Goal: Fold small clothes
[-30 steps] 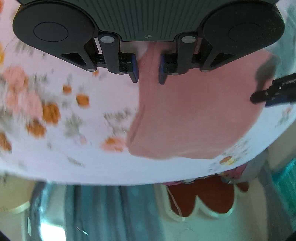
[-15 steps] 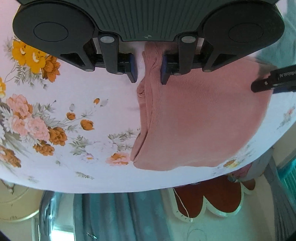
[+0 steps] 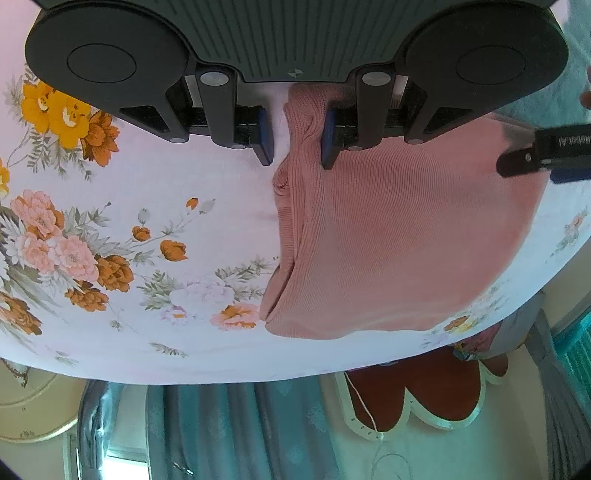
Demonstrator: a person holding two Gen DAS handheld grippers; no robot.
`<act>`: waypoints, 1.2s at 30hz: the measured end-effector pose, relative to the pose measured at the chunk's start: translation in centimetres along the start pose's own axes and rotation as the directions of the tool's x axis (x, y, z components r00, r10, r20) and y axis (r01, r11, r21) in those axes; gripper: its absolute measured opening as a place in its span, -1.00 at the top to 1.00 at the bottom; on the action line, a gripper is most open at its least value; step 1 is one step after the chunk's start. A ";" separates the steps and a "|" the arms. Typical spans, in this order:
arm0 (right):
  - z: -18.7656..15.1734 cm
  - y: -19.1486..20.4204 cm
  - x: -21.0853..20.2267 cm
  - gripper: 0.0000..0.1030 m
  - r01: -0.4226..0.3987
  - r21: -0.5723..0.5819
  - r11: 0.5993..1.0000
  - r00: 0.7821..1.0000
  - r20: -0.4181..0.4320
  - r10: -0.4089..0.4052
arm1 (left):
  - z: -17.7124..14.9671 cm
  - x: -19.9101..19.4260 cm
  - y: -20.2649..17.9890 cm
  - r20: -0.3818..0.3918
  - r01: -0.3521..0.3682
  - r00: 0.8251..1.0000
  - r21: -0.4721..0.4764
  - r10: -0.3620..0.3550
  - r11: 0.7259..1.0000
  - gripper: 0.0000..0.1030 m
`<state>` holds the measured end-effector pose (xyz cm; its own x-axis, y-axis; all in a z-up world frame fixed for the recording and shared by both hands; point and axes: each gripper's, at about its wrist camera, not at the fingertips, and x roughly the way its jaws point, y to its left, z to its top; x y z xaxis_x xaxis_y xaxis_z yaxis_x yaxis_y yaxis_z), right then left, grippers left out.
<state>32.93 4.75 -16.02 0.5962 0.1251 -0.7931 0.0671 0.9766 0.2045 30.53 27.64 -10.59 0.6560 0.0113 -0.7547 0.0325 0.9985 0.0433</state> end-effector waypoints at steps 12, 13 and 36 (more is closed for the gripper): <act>1.5 1.3 -4.8 0.22 0.008 -0.007 1.000 1.000 0.024 -0.008 | -0.4 -7.0 -1.9 0.074 -0.049 0.996 -0.036 0.052 0.998 -0.99; 1.1 1.4 -6.0 0.20 -0.005 -0.017 1.000 1.000 0.031 0.005 | -0.6 -8.5 -2.0 0.091 -0.052 0.994 -0.045 0.056 0.998 -0.99; -12.1 4.9 -36.1 -0.89 0.037 -0.127 0.991 0.932 0.362 0.011 | -9.8 -31.7 -5.1 0.211 -0.125 0.969 -0.029 0.128 0.992 -0.99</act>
<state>2.10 7.17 6.67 0.8458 0.0640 -0.5297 -0.0126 0.9949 0.1002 2.13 22.70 6.68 0.7988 0.1278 -0.5879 -0.0715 0.9904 0.1182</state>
